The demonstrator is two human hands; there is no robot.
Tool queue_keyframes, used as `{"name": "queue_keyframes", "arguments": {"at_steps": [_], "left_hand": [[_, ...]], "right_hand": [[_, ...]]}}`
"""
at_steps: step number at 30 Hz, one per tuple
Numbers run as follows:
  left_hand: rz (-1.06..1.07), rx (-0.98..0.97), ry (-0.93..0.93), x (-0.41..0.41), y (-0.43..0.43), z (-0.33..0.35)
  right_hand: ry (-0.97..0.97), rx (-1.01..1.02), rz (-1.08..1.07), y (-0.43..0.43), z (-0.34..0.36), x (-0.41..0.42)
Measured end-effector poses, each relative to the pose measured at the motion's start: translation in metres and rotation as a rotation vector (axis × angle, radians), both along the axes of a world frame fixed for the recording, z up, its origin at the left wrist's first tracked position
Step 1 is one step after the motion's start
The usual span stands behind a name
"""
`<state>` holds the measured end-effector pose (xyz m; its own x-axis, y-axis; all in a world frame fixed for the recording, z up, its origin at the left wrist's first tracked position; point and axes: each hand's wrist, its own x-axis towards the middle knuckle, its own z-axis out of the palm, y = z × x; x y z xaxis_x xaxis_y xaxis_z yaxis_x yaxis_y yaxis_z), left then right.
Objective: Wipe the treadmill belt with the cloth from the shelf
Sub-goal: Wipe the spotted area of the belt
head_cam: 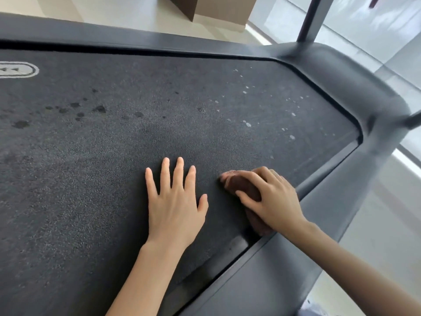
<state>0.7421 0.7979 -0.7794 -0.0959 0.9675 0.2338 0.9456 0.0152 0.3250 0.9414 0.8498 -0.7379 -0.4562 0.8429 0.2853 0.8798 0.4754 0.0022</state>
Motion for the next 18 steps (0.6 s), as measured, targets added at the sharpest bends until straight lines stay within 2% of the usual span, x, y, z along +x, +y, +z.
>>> {"name": "queue_keyframes", "arguments": {"at_steps": [4, 9, 14, 18], "left_hand": [[-0.032, 0.012, 0.069, 0.015, 0.009, 0.006], [-0.064, -0.005, 0.155, 0.048, 0.050, 0.008], [-0.033, -0.089, 0.168, 0.067, 0.091, 0.001], [-0.013, -0.119, 0.199, 0.067, 0.089, 0.003]], "right_hand": [[0.109, 0.018, -0.025, 0.035, -0.005, 0.006], [0.165, 0.004, -0.146, 0.139, -0.007, 0.031], [0.165, -0.031, -0.069, 0.236, -0.004, 0.032], [0.110, -0.034, 0.038, 0.244, -0.004, 0.032]]}}
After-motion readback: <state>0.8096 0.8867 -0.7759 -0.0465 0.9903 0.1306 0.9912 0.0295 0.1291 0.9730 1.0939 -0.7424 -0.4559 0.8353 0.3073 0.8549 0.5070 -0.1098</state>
